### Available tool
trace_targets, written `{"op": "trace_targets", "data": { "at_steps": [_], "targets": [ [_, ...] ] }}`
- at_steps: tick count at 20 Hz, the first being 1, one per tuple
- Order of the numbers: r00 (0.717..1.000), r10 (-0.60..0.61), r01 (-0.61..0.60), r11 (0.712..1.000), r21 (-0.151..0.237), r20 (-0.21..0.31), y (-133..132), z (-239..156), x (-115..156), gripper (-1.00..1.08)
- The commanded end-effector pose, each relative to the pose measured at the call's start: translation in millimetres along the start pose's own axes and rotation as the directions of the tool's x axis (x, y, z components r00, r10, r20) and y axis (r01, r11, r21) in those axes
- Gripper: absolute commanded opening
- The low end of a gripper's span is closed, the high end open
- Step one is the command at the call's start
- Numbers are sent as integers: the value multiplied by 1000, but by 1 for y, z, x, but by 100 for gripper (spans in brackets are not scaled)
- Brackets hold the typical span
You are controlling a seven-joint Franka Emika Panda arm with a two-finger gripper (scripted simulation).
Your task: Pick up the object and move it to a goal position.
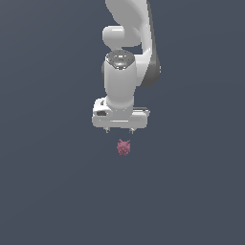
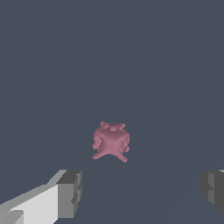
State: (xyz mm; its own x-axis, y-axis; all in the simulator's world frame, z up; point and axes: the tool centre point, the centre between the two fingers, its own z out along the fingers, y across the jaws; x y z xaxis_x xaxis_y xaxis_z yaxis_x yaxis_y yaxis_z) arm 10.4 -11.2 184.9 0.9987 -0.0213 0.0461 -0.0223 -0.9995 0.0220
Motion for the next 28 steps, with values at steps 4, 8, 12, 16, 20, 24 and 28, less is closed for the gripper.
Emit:
{"op": "trace_targets", "data": {
  "at_steps": [4, 8, 12, 16, 20, 24, 28],
  "targets": [
    [1000, 4, -4, 1000, 5, -3, -3, -1, 1, 100],
    [1000, 24, -23, 999, 25, -14, -14, -4, 3, 100],
    [999, 36, -36, 999, 33, -18, -18, -5, 3, 100],
    [999, 27, -26, 999, 31, -17, -17, -4, 3, 100],
    [1000, -5, 6, 1000, 29, -16, -17, -2, 3, 100],
    [998, -59, 60, 998, 26, -15, -17, 2, 3, 100],
    [991, -135, 135, 991, 23, -12, -17, 7, 3, 100]
  ]
}}
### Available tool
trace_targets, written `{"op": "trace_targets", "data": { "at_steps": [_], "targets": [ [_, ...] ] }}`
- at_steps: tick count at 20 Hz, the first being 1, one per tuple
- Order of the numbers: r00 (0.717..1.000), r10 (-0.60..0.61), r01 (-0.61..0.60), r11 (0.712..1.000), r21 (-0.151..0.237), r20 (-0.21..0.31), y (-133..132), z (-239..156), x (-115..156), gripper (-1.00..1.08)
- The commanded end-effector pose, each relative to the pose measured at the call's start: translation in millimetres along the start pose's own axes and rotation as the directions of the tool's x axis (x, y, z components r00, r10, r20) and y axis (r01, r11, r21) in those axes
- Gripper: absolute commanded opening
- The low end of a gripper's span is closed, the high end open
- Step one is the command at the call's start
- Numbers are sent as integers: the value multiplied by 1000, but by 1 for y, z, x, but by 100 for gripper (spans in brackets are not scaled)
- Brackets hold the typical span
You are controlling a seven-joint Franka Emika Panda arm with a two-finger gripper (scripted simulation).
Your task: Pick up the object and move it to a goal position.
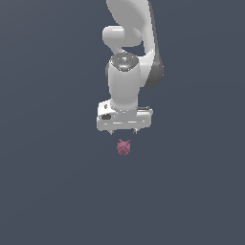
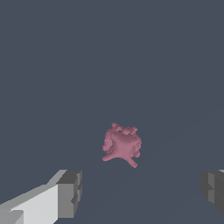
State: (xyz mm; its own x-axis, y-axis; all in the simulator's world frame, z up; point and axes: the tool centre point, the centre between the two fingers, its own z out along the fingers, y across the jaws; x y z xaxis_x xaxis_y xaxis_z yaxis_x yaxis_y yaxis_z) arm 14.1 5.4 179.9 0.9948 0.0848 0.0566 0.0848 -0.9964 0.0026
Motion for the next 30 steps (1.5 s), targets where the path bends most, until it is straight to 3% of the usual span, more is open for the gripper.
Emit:
{"op": "trace_targets", "data": {
  "at_steps": [1, 8, 15, 22, 30],
  "targets": [
    [999, -52, 52, 999, -1, 3, 0, 4, 0, 100],
    [971, -238, 238, 971, -2, 15, 1, 16, -1, 100],
    [906, -423, 423, 906, 2, 25, 1, 29, -1, 100],
    [805, -592, 592, 806, 12, 32, 1, 42, -2, 100],
    [653, -756, 756, 654, 26, 34, 1, 56, -3, 100]
  ]
}}
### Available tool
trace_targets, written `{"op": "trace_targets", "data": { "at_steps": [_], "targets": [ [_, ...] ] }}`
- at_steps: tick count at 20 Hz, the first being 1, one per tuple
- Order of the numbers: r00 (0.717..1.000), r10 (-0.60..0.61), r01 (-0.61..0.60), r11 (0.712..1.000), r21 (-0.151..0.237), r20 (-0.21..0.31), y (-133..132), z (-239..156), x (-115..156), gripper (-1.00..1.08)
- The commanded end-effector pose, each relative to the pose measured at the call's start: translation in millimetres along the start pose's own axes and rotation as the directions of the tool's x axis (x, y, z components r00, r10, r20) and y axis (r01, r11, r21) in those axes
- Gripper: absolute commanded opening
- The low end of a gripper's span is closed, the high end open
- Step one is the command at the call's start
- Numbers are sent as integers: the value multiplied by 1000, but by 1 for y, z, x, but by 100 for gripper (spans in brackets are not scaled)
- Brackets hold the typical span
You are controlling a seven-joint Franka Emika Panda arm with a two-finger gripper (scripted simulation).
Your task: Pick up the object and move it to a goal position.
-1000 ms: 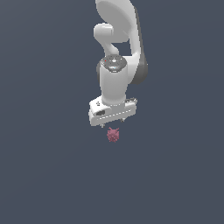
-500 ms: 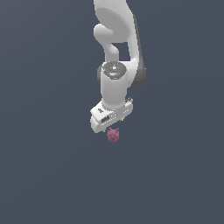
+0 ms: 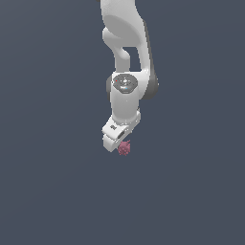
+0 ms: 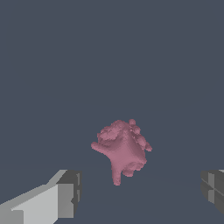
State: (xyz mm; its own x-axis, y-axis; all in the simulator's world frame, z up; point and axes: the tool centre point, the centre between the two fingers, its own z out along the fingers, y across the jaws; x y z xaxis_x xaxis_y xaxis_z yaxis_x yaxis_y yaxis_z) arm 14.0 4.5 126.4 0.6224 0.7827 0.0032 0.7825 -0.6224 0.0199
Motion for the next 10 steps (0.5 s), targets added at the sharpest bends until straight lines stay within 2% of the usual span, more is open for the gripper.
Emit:
{"op": "trace_targets", "data": {
  "at_steps": [1, 5, 10],
  "targets": [
    [997, -72, 72, 997, 2, 1, 0, 4, 0, 100],
    [983, -183, 183, 983, 7, 2, -1, 11, 0, 100],
    [949, -316, 316, 949, 12, 0, -2, 20, 0, 100]
  ]
}}
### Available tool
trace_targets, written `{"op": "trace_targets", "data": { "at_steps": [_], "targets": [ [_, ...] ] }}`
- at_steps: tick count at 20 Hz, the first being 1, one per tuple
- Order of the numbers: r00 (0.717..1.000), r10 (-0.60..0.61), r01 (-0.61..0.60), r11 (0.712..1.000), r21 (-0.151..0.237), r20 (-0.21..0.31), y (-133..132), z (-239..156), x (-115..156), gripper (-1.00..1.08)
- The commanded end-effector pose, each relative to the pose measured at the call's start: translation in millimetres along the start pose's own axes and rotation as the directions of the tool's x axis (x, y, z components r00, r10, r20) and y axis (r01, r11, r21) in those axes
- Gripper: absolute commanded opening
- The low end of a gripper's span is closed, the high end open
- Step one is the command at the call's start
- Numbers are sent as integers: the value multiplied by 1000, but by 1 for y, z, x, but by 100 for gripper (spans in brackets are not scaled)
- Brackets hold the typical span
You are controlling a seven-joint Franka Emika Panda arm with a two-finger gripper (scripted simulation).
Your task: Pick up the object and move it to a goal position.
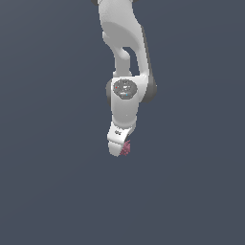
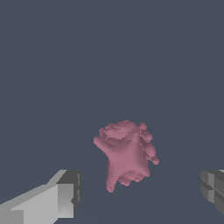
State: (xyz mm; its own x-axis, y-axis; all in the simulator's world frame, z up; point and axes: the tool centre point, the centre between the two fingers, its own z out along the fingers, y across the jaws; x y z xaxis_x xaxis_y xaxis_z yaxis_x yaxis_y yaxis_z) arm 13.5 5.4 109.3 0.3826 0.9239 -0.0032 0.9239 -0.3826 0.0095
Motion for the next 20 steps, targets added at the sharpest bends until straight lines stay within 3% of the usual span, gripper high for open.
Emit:
{"op": "trace_targets", "data": {
  "at_steps": [1, 10, 20],
  "targets": [
    [998, -67, 67, 998, 2, -1, 0, 4, 0, 100],
    [974, -225, 225, 974, 7, -4, -1, 13, 1, 100],
    [964, -264, 265, 964, 8, -6, -1, 16, 1, 100]
  ]
}}
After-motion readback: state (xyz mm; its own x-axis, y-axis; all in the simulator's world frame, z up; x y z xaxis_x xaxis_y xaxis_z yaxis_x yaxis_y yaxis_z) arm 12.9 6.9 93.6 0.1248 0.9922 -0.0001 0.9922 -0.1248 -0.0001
